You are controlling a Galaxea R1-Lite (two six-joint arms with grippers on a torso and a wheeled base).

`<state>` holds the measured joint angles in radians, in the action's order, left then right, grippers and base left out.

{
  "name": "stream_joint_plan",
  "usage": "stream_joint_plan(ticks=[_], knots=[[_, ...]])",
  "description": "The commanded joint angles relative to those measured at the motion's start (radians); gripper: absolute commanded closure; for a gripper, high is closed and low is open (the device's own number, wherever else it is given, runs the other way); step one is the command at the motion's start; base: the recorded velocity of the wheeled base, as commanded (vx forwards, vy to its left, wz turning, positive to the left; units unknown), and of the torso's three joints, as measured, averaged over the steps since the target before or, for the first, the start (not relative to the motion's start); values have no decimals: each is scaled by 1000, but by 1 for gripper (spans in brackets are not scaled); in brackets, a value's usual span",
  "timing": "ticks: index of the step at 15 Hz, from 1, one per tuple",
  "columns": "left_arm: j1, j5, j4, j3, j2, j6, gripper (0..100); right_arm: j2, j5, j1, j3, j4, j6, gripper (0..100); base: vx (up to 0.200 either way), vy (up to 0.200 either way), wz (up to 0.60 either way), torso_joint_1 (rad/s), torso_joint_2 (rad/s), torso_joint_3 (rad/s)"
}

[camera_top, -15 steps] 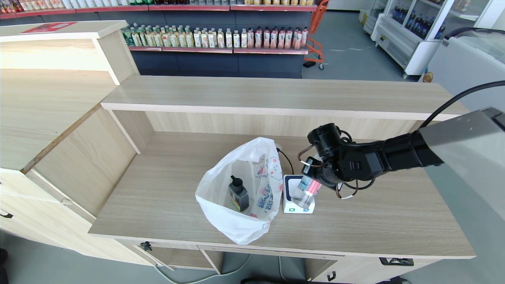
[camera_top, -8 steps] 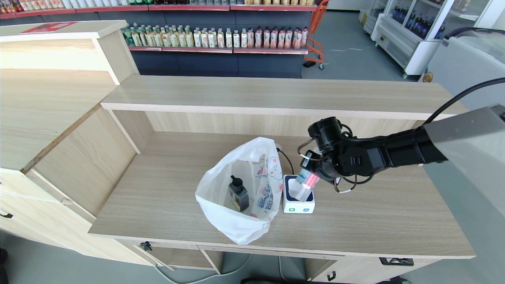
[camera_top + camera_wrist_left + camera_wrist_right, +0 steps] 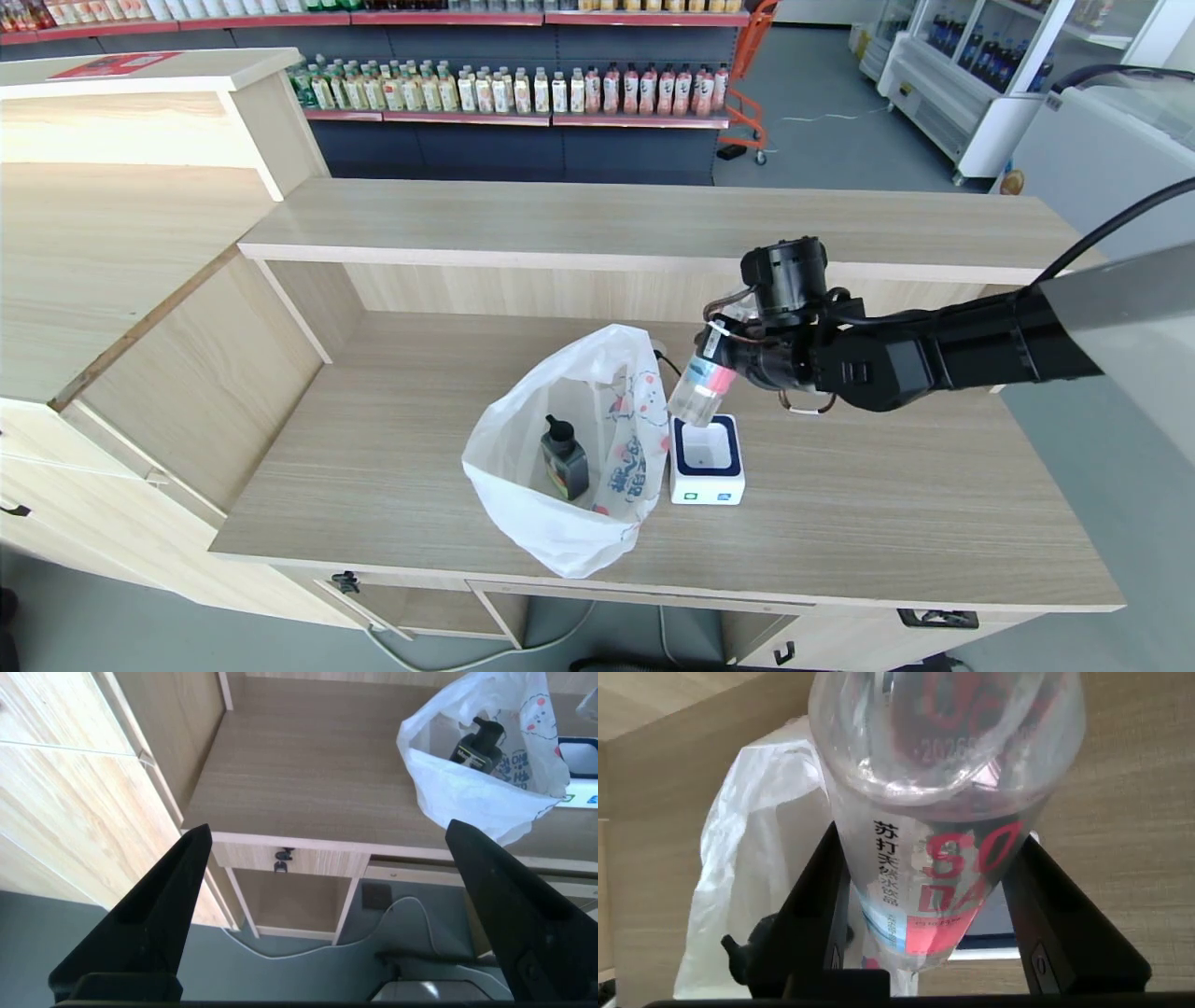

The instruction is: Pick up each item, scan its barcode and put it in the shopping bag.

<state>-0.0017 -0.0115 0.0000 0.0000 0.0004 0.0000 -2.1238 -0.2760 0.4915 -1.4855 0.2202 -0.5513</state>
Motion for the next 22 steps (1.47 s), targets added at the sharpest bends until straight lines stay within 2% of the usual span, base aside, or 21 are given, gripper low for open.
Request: stream_joint_plan(ticks=[1, 6, 8, 12, 14, 18, 22], knots=[[0, -1, 0, 0, 0, 0, 0, 21, 29, 1, 31, 48, 36, 100, 0, 0, 0, 0, 0, 0], [0, -1, 0, 0, 0, 0, 0, 50, 270, 2, 297, 475, 274, 100, 0, 0, 0, 0, 0, 0], [0, -1, 0, 0, 0, 0, 0, 41, 348, 2, 373, 619, 320, 100, 0, 0, 0, 0, 0, 0], [0, -1, 0, 0, 0, 0, 0, 2, 380, -4, 386, 716, 340, 100, 0, 200, 0, -5, 1, 2], [0, -1, 0, 0, 0, 2, 0, -19, 382, -5, 387, 754, 346, 100, 0, 0, 0, 0, 0, 0], [0, -1, 0, 0, 0, 2, 0, -182, 425, -11, 386, 979, 421, 100, 0, 0, 0, 0, 0, 0], [0, -1, 0, 0, 0, 2, 0, -263, 437, -14, 364, 1030, 448, 100, 0, 0, 0, 0, 0, 0]])
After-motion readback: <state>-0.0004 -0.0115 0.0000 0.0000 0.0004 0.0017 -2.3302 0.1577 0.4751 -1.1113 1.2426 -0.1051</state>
